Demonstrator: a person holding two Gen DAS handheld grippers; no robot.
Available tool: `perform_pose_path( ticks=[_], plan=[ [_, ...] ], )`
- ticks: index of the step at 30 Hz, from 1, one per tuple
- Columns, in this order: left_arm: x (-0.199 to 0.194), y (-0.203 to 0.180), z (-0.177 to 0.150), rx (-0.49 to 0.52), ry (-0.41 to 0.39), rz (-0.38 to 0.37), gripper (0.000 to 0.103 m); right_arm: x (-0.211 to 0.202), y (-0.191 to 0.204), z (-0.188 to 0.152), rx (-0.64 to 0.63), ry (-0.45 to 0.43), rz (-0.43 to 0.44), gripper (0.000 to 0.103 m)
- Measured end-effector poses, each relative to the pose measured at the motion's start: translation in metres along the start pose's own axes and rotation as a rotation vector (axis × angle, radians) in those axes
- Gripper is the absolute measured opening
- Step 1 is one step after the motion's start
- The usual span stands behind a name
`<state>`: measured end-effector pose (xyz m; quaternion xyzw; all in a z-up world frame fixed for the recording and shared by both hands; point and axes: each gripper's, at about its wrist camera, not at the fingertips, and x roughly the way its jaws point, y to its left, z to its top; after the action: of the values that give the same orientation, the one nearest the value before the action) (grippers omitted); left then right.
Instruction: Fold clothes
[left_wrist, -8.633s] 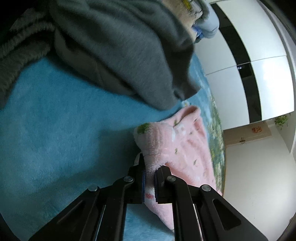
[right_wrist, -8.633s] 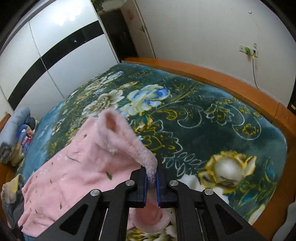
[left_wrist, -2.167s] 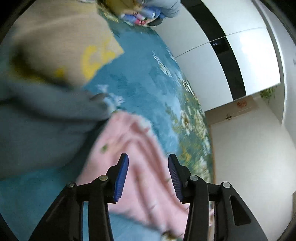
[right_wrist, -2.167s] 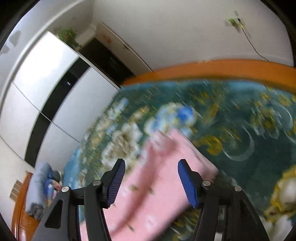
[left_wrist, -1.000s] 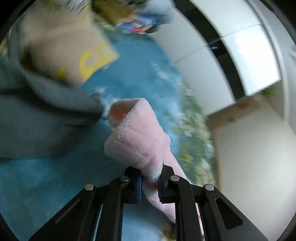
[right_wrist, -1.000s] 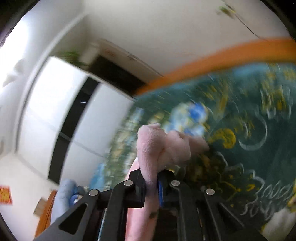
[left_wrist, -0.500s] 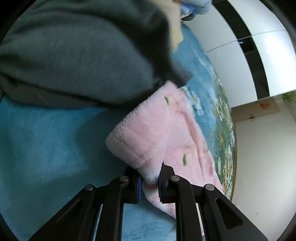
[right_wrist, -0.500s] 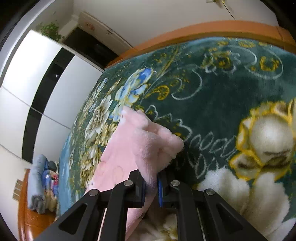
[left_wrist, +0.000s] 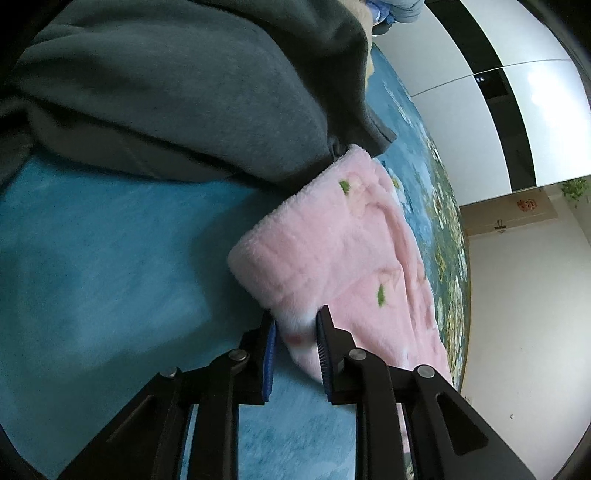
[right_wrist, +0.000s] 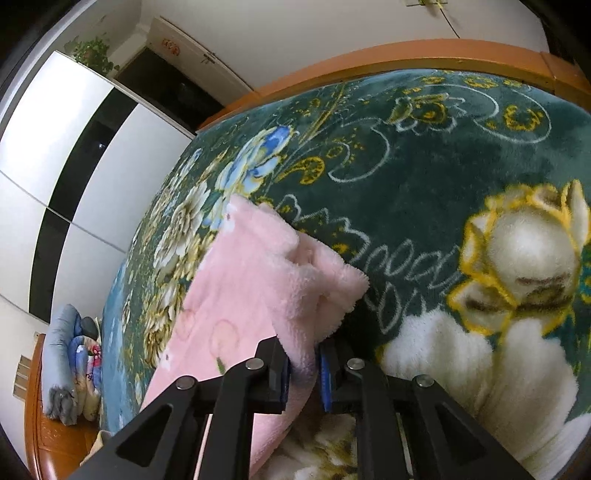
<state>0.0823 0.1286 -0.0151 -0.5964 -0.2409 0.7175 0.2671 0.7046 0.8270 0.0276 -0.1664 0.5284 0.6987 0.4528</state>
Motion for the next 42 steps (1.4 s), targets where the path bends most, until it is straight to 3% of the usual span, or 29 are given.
perform_pose_path(
  ticks=[2, 7, 10, 12, 16, 23, 27, 29, 33, 37, 42],
  plan=[
    [-0.01, 0.003, -0.005, 0.009, -0.005, 0.0, 0.02, 0.0, -0.006, -0.003, 0.03, 0.004, 0.003, 0.021],
    [-0.05, -0.006, -0.022, 0.158, -0.097, 0.058, 0.021, -0.045, -0.003, -0.011, 0.045, -0.186, -0.058, 0.039],
    [-0.051, -0.03, -0.027, 0.267, -0.137, 0.068, 0.022, -0.077, 0.028, -0.015, -0.064, -0.292, -0.084, 0.039],
    [-0.052, -0.046, -0.031, 0.339, -0.163, 0.074, 0.028, -0.085, 0.074, -0.027, -0.205, -0.295, -0.031, 0.04],
    [-0.021, -0.08, -0.041, 0.424, -0.142, 0.058, 0.032, -0.035, 0.163, -0.103, -0.481, -0.094, 0.069, 0.052],
    [0.016, -0.097, -0.049, 0.448, -0.127, 0.078, 0.032, 0.059, 0.31, -0.244, -0.945, 0.275, 0.215, 0.055],
    [0.025, -0.102, -0.055, 0.586, -0.154, 0.142, 0.032, 0.098, 0.345, -0.304, -1.093, 0.331, 0.211, 0.055],
    [0.03, -0.099, -0.054, 0.621, -0.162, 0.166, 0.034, 0.106, 0.359, -0.31, -1.158, 0.318, 0.195, 0.055],
    [0.05, -0.075, -0.045, 0.577, -0.098, 0.165, 0.036, 0.124, 0.383, -0.316, -1.314, 0.298, 0.099, 0.055],
    [0.053, -0.066, -0.044, 0.593, -0.096, 0.115, 0.038, 0.146, 0.395, -0.315, -1.448, 0.384, 0.034, 0.055],
    [0.052, -0.057, -0.039, 0.596, -0.088, 0.048, 0.041, 0.148, 0.39, -0.325, -1.511, 0.498, 0.069, 0.054]
  ],
)
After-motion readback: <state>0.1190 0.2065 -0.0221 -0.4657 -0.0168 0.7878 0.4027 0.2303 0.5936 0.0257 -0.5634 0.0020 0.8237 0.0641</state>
